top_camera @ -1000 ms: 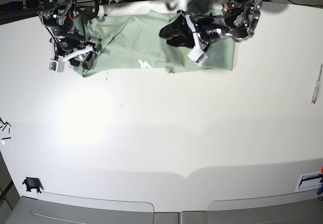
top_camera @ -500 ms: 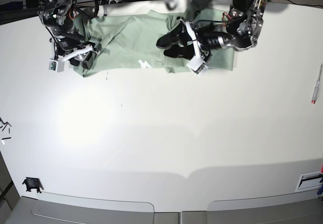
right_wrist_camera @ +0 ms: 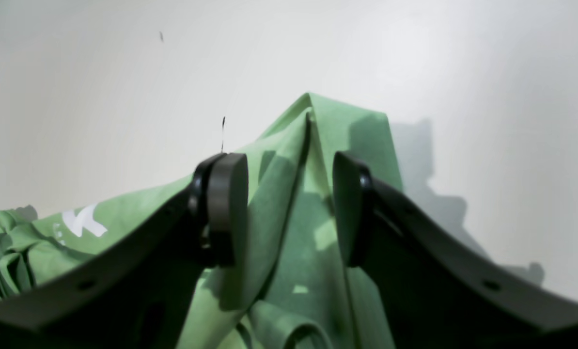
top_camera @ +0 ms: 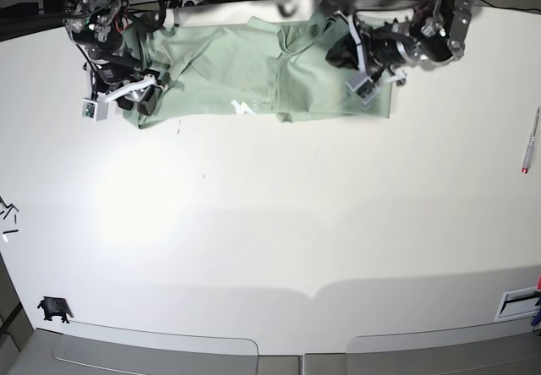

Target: Fold the T-shirt properly

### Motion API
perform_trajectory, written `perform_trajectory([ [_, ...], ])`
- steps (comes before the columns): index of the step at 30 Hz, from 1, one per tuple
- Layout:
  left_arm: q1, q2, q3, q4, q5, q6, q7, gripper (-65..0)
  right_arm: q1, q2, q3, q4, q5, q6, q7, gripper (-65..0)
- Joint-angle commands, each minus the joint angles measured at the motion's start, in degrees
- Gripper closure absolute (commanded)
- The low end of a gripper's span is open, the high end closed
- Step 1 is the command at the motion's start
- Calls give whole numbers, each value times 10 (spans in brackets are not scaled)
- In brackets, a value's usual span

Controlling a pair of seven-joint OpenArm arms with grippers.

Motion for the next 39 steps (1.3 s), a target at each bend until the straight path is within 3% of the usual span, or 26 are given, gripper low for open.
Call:
perform_trajectory([
  [1,8,-1,3,11,-26,-4,-9,0,3,6,2,10,6,2,11,-267],
  [8,31,3,85,11,-20,-4,-41,0,3,7,2,10,7,2,11,-267],
  [16,14,42,152,11,-20,-4,-63,0,3,9,2,10,4,2,12,-267],
  [22,12,40,154,11,-10,-4,-59,0,3,51,8,10,-62,2,39,-271],
  [24,12,40,154,11,-4,-4,-60,0,3,73,7,10,-73,2,42,-334],
  [26,12,40,154,11,-5,-4,-62,-2,3,94,8,10,-73,2,41,-436],
  [27,12,40,154,11,-7,-4,-64,-37,3,103,10,10,-73,2,41,-473],
  [30,12,40,154,11,-7,-4,-64,-110,3,125,27,10,-72,-6,45,-473],
  [35,12,40,154,11,-7,-4,-64,-122,3,158,74,-21,-5,-12,44,-472],
  [39,12,40,154,11,-7,-4,-65,-122,3,185,96,-103,89,37,28,-472],
])
